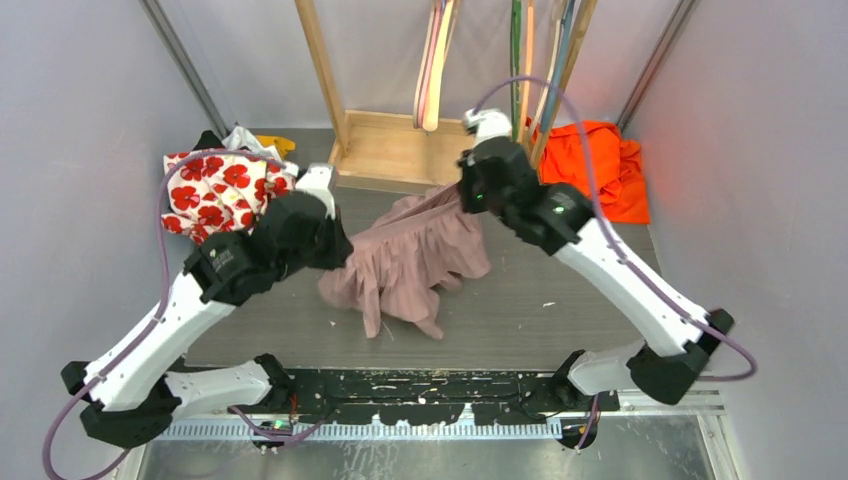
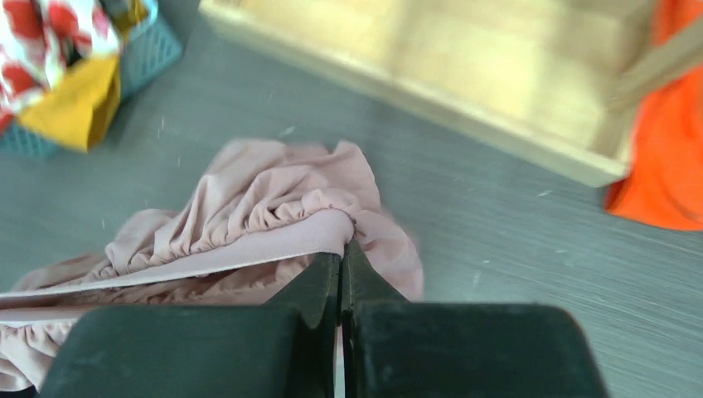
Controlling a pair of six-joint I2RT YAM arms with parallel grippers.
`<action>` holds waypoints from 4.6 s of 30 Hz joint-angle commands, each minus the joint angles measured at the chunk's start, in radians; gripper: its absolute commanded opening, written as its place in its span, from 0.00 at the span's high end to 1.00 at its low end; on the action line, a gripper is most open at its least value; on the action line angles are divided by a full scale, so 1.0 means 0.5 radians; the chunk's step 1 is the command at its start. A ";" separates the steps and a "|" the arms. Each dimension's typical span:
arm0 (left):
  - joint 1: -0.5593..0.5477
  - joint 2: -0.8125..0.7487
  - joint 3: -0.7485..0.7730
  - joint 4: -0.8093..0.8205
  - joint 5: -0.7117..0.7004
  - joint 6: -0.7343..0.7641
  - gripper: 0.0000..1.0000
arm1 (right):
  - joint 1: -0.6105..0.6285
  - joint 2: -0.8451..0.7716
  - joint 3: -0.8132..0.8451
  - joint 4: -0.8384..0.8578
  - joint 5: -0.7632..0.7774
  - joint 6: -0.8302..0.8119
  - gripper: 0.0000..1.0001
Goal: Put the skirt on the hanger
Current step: Adjust the skirt at the center of the board, then pick up the hanger from the clothesline.
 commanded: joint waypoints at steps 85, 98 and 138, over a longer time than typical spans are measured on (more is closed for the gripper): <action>0.251 0.129 -0.551 0.586 0.087 0.130 0.01 | -0.690 0.703 1.180 0.685 -0.897 0.507 0.58; 0.267 0.107 -0.616 0.621 0.120 0.135 0.00 | -0.714 0.710 1.048 0.969 -1.033 0.605 0.57; 0.412 0.015 -0.663 0.558 0.207 0.201 0.00 | -0.682 1.051 1.238 1.618 -1.196 0.990 0.56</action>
